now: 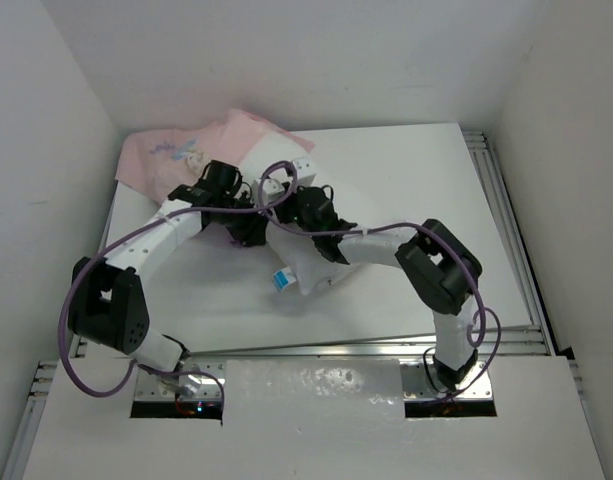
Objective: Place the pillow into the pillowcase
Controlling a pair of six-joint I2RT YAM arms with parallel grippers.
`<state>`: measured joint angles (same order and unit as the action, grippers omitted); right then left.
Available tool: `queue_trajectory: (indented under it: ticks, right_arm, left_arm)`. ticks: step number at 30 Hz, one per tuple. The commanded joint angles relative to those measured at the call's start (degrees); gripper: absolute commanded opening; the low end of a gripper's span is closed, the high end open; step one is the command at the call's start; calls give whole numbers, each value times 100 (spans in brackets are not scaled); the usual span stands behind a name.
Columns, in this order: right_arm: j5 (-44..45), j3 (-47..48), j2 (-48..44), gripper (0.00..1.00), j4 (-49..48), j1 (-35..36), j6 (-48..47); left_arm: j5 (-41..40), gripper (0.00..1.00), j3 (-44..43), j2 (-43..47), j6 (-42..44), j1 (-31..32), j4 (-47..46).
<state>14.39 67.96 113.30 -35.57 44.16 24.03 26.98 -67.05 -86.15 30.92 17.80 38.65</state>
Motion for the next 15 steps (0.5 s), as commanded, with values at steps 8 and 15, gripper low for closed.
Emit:
queue_trajectory:
  ticks: [8,15]
  right_arm:
    - [-1025,-1769,-1790,73,-760,-267,331]
    - [-1491,-1146,-2417,88,1602,-1022,128]
  left_arm:
    - [36,65,-1502,441,266,74,1592]
    - [-1350,61,-3084,-322,-927,-31,180]
